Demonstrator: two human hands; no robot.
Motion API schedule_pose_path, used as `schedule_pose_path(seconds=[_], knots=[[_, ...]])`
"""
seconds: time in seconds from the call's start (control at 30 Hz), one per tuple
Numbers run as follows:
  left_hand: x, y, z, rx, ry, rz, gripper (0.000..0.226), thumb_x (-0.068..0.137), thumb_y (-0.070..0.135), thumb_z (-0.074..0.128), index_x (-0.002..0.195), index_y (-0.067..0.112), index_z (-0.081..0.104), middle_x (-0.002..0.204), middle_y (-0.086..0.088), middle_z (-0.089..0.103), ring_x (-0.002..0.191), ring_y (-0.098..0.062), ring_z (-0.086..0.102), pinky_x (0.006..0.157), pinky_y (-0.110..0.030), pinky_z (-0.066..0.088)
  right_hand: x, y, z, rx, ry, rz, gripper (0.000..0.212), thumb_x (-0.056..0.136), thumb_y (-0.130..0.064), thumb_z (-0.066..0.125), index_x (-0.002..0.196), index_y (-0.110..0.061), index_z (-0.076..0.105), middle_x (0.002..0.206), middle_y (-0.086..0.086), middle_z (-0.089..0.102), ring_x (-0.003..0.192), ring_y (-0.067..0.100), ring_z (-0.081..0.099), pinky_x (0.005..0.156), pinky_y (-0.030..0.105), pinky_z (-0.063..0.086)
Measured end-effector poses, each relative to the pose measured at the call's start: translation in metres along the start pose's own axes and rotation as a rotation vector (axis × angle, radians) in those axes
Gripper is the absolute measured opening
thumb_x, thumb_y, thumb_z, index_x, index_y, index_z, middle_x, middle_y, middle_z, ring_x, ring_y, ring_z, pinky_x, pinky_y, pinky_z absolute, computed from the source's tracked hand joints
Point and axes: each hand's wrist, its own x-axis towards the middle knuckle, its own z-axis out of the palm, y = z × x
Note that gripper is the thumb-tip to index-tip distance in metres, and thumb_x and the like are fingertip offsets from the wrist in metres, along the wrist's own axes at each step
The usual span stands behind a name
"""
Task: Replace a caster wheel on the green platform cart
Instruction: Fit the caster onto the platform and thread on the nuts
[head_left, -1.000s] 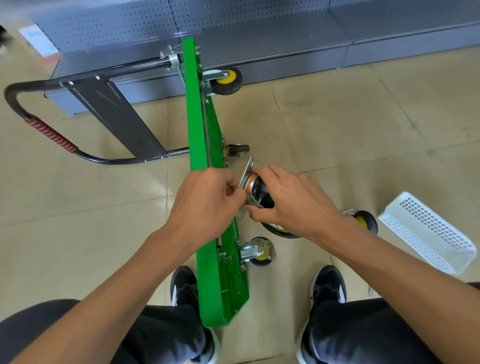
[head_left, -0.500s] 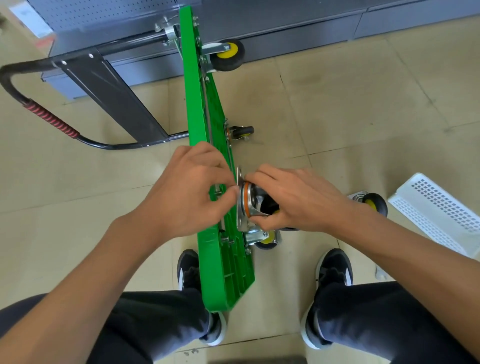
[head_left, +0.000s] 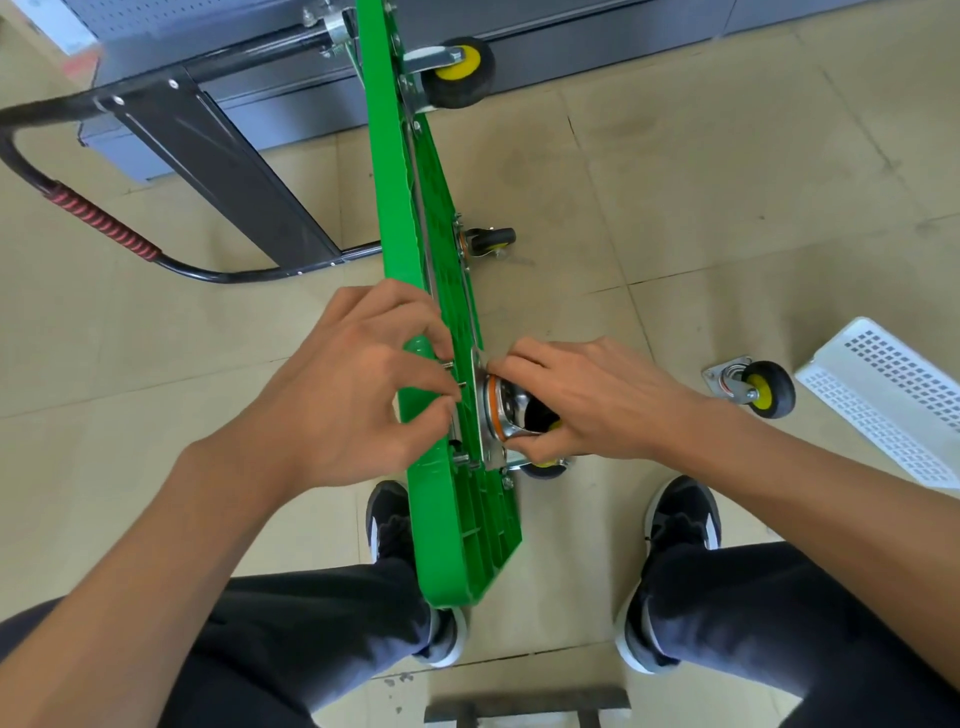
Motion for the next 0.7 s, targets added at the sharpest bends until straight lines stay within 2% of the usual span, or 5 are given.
schedule_pose_path(seconds=[0.1, 0.33, 0.53, 0.7], knots=[[-0.001, 0.000, 0.001, 0.007, -0.006, 0.006, 0.026, 0.084, 0.040, 0.057, 0.087, 0.031, 0.081, 0.105, 0.009, 0.063, 0.119, -0.021, 0.050, 0.099, -0.045, 0.036, 0.004, 0.000, 0.004, -0.010, -0.013, -0.001, 0.077, 0.086, -0.070, 0.036, 0.144, -0.019, 0.039, 0.106, -0.002, 0.055, 0.071, 0.023, 0.062, 0.046, 0.037, 0.050], [-0.003, -0.002, 0.003, 0.002, 0.000, 0.019, 0.025, 0.085, 0.039, 0.056, 0.087, 0.030, 0.080, 0.108, 0.007, 0.062, 0.122, -0.021, 0.049, 0.098, -0.042, 0.035, 0.009, -0.008, 0.006, -0.006, 0.003, -0.046, 0.073, 0.085, -0.064, 0.054, 0.139, -0.015, 0.050, 0.100, -0.001, 0.056, 0.073, 0.022, 0.062, 0.044, 0.033, 0.041], [-0.004, -0.002, 0.004, 0.010, 0.000, 0.025, 0.028, 0.087, 0.039, 0.054, 0.090, 0.029, 0.080, 0.109, 0.006, 0.062, 0.124, -0.022, 0.048, 0.099, -0.043, 0.036, 0.014, -0.006, 0.005, -0.011, -0.028, -0.026, 0.074, 0.088, -0.067, 0.049, 0.143, -0.019, 0.042, 0.106, -0.003, 0.055, 0.078, 0.023, 0.064, 0.050, 0.038, 0.049], [-0.006, -0.003, 0.004, 0.016, -0.007, 0.025, 0.029, 0.088, 0.040, 0.052, 0.091, 0.029, 0.080, 0.111, 0.006, 0.062, 0.126, -0.022, 0.047, 0.099, -0.044, 0.037, 0.015, -0.007, 0.005, 0.024, -0.039, -0.038, 0.070, 0.090, -0.066, 0.046, 0.144, -0.021, 0.042, 0.109, -0.004, 0.056, 0.083, 0.022, 0.064, 0.053, 0.038, 0.052]])
